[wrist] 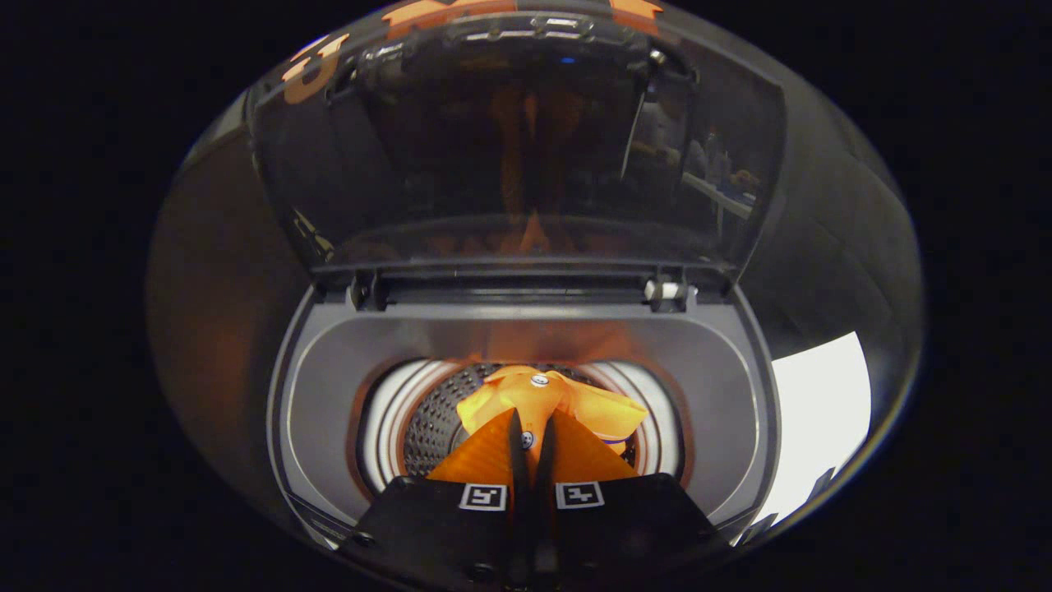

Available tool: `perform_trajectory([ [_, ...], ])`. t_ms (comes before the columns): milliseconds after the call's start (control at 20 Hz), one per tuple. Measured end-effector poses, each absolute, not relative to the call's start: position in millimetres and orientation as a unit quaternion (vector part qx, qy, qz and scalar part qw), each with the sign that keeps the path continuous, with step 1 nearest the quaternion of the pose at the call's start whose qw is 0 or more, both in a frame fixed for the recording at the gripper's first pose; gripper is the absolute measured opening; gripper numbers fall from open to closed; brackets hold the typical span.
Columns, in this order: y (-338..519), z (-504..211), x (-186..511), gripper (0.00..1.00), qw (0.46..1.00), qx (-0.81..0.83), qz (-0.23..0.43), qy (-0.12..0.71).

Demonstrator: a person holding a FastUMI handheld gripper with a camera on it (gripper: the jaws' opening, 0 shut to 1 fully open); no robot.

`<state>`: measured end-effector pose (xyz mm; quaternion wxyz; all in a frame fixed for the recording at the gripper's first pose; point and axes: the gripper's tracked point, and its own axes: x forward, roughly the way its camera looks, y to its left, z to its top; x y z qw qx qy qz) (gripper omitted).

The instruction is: Put the clothes into the washing machine and then close the washing machine lid.

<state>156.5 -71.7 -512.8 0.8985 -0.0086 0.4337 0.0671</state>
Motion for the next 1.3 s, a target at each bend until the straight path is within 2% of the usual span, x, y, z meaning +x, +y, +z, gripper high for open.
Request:
perform_trajectory([
  [250,-67.4,-540.0,148.7,0.09,0.875,0.029,0.055,0.481],
  [300,-67.8,-540.0,147.0,0.12,0.872,0.035,0.057,0.485],
  [450,-76.9,-529.9,144.2,0.41,0.878,0.030,0.050,0.474],
  [800,-111.6,-455.6,134.3,1.00,0.901,0.042,0.020,0.432],
  [1300,-144.3,-309.9,166.7,1.00,0.944,0.027,0.012,0.328],
])
